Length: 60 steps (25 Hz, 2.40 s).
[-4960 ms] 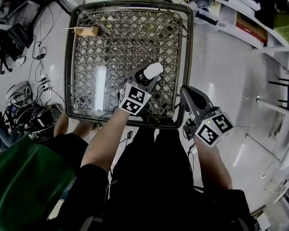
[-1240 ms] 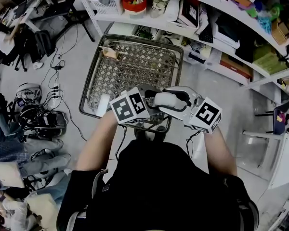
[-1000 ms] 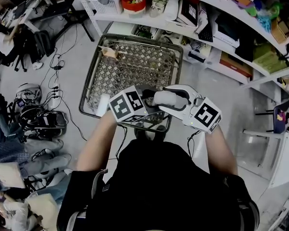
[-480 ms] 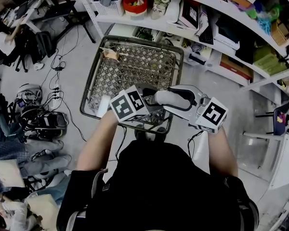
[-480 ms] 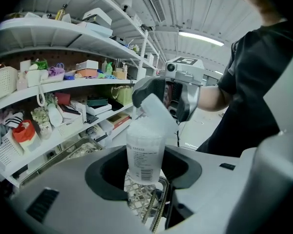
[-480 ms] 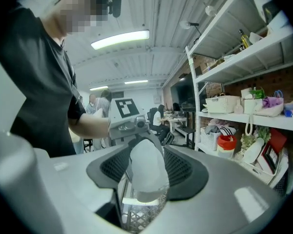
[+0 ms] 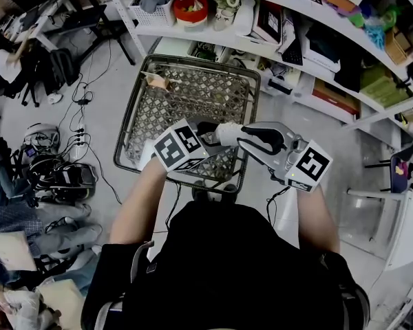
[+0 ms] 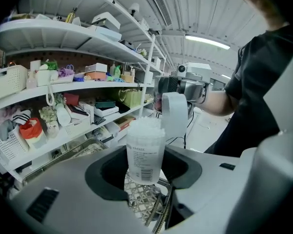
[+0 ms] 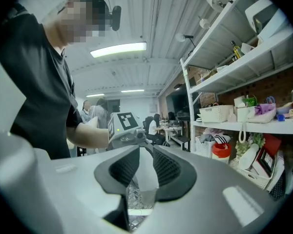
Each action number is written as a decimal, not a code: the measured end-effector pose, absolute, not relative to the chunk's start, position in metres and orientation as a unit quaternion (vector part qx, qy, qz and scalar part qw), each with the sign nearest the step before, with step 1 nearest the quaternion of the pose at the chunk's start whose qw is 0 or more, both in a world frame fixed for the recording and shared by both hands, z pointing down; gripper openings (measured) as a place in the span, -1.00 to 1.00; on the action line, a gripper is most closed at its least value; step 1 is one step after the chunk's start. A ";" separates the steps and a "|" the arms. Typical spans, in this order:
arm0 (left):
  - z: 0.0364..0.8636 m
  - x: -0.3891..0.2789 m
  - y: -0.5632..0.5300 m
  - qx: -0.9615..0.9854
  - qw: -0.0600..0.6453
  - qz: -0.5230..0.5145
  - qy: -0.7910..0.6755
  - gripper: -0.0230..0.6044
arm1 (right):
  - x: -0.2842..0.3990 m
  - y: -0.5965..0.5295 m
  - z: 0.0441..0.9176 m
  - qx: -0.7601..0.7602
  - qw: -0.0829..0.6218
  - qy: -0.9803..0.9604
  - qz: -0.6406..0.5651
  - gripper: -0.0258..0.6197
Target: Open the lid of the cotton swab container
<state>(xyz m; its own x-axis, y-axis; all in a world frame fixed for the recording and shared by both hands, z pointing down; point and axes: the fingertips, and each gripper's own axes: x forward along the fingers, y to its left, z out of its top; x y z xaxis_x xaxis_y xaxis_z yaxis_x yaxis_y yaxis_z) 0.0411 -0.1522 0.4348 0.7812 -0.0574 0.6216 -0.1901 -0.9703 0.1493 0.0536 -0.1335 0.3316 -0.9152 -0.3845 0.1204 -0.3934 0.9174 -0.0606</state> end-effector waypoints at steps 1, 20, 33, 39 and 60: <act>0.434 0.041 -0.154 0.938 0.102 0.323 -0.070 -0.31 | 0.055 -0.134 0.330 0.202 0.049 -0.977 0.040 -0.64; 0.411 0.040 -0.168 0.948 0.058 0.292 -0.113 -0.31 | 0.064 -0.145 0.317 0.226 0.033 -0.973 0.045 -0.55; 0.415 0.033 -0.178 0.945 0.096 0.275 -0.151 -0.31 | 0.067 -0.127 0.321 0.224 0.014 -0.972 0.067 -0.61; 0.417 0.027 -0.178 0.941 0.082 0.278 -0.173 -0.31 | 0.088 -0.135 0.308 0.262 -0.033 -0.961 0.078 -0.61; 0.407 -0.030 -0.212 0.915 0.092 0.222 -0.324 -0.30 | 0.164 -0.186 0.323 0.429 -0.088 -0.890 0.130 -0.89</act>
